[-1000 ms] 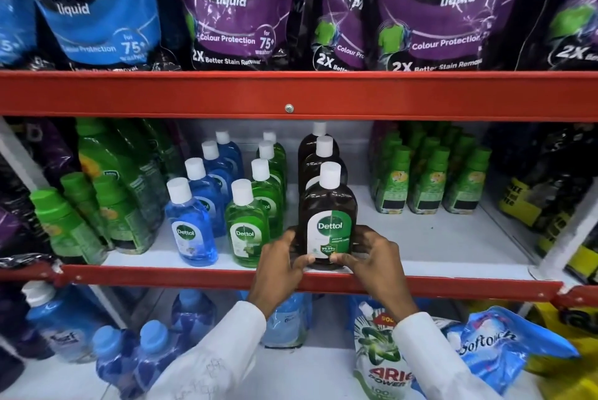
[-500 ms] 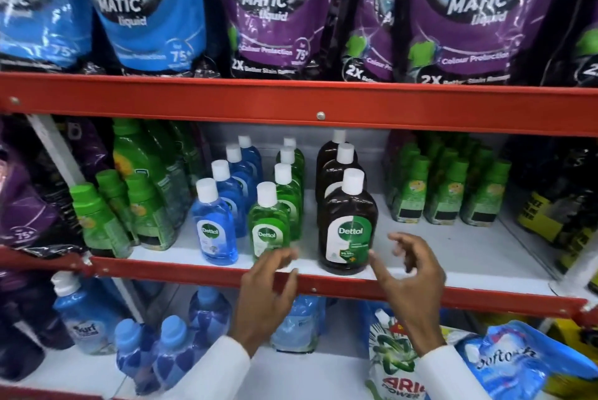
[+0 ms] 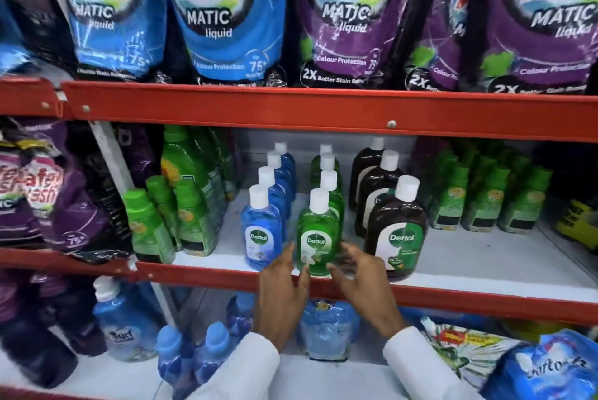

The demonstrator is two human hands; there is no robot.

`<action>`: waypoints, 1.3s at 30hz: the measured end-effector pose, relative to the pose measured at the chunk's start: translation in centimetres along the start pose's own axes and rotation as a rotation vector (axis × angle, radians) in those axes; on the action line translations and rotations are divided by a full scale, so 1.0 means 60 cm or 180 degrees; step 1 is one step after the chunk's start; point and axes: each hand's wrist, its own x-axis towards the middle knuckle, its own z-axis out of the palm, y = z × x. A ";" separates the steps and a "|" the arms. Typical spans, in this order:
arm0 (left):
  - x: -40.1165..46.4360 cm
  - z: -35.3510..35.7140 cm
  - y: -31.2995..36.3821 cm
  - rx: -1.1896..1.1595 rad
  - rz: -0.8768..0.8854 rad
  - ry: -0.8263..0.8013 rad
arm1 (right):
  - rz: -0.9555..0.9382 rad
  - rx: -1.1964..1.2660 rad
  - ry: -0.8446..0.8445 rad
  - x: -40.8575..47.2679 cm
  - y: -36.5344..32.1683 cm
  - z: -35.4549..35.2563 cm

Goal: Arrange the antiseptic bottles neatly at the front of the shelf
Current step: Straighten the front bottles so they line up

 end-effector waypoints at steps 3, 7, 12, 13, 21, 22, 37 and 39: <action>0.009 0.001 -0.003 -0.0072 0.0106 -0.0032 | 0.0153 0.0089 0.0053 0.010 0.006 0.001; 0.016 0.006 -0.006 -0.0323 -0.0001 -0.0002 | 0.0183 0.0043 0.0174 0.003 0.011 0.003; 0.020 0.019 -0.007 -0.0802 -0.0088 -0.0111 | 0.0256 0.0002 0.0407 -0.012 0.004 -0.003; 0.020 0.021 -0.006 -0.0831 -0.0075 -0.0089 | 0.0278 -0.0006 0.0424 -0.013 0.003 -0.004; 0.018 0.027 -0.009 -0.0765 -0.0054 0.0031 | 0.0368 -0.0092 0.0328 -0.012 0.006 -0.007; 0.017 0.027 -0.009 -0.0736 -0.0034 0.0057 | 0.0379 -0.0090 0.0308 -0.011 0.006 -0.008; 0.010 0.020 -0.008 -0.0752 -0.0055 0.0139 | 0.0539 0.0383 0.0514 -0.022 -0.007 -0.007; -0.002 0.010 -0.014 -0.0856 -0.0042 0.0270 | 0.0422 0.0563 0.1224 -0.037 -0.022 -0.003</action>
